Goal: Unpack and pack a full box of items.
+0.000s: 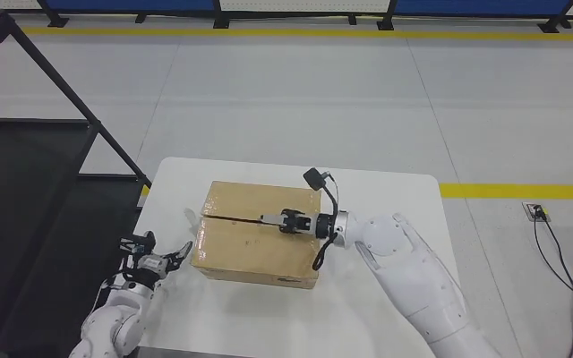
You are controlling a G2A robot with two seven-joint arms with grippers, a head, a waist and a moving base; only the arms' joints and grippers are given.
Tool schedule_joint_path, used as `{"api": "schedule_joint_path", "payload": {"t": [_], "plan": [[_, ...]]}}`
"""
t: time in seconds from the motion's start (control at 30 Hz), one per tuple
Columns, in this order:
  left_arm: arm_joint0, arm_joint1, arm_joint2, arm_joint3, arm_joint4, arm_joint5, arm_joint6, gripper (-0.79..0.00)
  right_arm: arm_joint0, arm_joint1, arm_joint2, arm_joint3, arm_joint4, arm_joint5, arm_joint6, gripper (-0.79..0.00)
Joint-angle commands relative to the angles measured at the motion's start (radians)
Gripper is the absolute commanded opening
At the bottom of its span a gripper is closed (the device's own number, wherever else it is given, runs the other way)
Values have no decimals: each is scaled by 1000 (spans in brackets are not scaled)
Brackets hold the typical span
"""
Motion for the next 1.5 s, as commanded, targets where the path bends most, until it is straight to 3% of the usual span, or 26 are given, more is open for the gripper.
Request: {"api": "schedule_joint_path", "payload": {"t": [0.0,0.37,0.57,0.87,1.47], "plan": [[-30,-4,26,30,35,15,16,0,8,-3,-7,15,7,1,-3,0],[-182,-51,157,182,56,149,86,0,52,-15,-27,92,30,-2,-1,0],[-213,-68,175,226,46,227,153,0,62,-16,-26,118,41,-8,4,0],[-149,-61,107,171,23,261,240,0,93,-25,-38,173,64,-21,20,0],[22,-51,5,-83,32,319,204,0,142,-43,-62,274,94,-59,34,0]]}}
